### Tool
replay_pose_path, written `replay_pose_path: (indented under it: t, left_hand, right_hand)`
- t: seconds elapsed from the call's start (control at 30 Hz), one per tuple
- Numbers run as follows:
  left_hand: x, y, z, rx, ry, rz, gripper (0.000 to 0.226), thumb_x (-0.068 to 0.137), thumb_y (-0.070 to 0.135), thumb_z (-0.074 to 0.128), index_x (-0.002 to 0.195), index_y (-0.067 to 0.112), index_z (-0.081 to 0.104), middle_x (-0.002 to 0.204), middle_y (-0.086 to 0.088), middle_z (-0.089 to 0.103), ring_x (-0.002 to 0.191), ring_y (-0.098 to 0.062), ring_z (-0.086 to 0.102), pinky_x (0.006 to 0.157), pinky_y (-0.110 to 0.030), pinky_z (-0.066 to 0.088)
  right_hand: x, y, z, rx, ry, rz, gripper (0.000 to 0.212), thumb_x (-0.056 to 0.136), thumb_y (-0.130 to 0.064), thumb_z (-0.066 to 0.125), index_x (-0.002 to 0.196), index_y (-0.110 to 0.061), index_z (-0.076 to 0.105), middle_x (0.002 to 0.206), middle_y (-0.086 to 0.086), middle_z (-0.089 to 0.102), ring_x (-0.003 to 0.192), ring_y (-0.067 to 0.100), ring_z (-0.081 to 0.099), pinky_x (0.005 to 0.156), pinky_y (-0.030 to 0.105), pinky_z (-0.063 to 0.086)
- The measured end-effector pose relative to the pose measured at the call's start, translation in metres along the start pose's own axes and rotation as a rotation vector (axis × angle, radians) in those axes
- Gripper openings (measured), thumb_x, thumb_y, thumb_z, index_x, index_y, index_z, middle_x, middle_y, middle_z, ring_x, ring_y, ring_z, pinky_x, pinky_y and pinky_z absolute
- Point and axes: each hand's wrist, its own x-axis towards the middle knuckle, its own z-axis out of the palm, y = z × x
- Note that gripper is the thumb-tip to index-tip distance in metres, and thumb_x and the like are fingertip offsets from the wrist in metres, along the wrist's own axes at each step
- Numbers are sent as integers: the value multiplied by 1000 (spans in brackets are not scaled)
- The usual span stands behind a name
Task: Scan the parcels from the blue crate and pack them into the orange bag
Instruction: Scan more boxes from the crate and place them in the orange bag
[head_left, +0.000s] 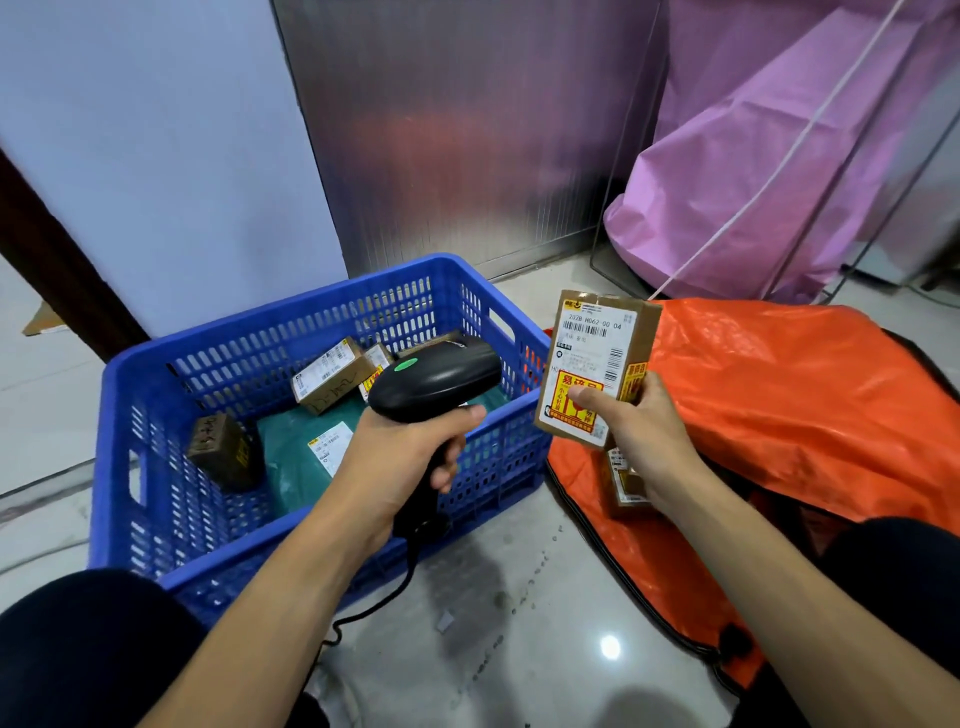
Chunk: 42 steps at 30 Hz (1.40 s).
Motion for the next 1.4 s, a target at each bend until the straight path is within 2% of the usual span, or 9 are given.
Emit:
replay_pose_path:
  t: [0.47, 0.67, 0.87, 1.1, 1.23, 1.4]
  left_hand:
    - [-5, 2, -3, 36, -61, -22, 10, 88, 6, 76, 94, 4, 69, 52, -5, 42, 40, -16, 31, 52, -30, 31]
    - [-4, 1, -4, 47, -67, -35, 7, 87, 7, 77, 86, 7, 70, 53, -6, 42, 41, -17, 32, 52, -30, 31]
    - [-3, 1, -5, 64, -77, -24, 9, 87, 9, 77, 89, 6, 69, 54, -5, 42, 41, -17, 32, 51, -29, 32]
    - [-4, 2, -5, 72, -73, -29, 8, 88, 9, 77, 87, 6, 69, 54, -5, 42, 42, -17, 33, 54, -31, 32]
    - [-3, 1, -3, 53, -33, -10, 9, 89, 10, 77, 93, 8, 70, 53, -3, 44, 42, -17, 33, 52, -30, 33]
    - [4, -4, -5, 27, 81, 7, 11, 90, 20, 78, 92, 13, 70, 57, -2, 52, 45, -18, 42, 52, -30, 40]
  right_hand:
    - [2, 2, 0, -28, -19, 2, 51, 86, -19, 81, 130, -20, 53, 114, -6, 74, 92, 11, 76, 72, 26, 57]
    - [3, 4, 0, -32, -30, 0, 49, 88, -18, 79, 130, -21, 53, 112, -10, 74, 83, 1, 75, 61, 15, 53]
    - [7, 8, 0, -51, -15, 2, 51, 88, -18, 80, 130, -20, 52, 112, -9, 74, 91, 8, 75, 70, 25, 55]
    - [8, 9, -1, -66, -21, 1, 51, 88, -19, 80, 130, -21, 52, 111, -10, 74, 92, 9, 75, 69, 24, 54]
    - [6, 9, -1, -73, -21, -6, 47, 88, -19, 80, 127, -20, 54, 111, -9, 74, 91, 9, 75, 72, 26, 56]
    - [2, 8, 3, -57, -44, -12, 41, 86, -26, 81, 123, -23, 63, 108, -8, 78, 90, 7, 76, 79, 28, 60]
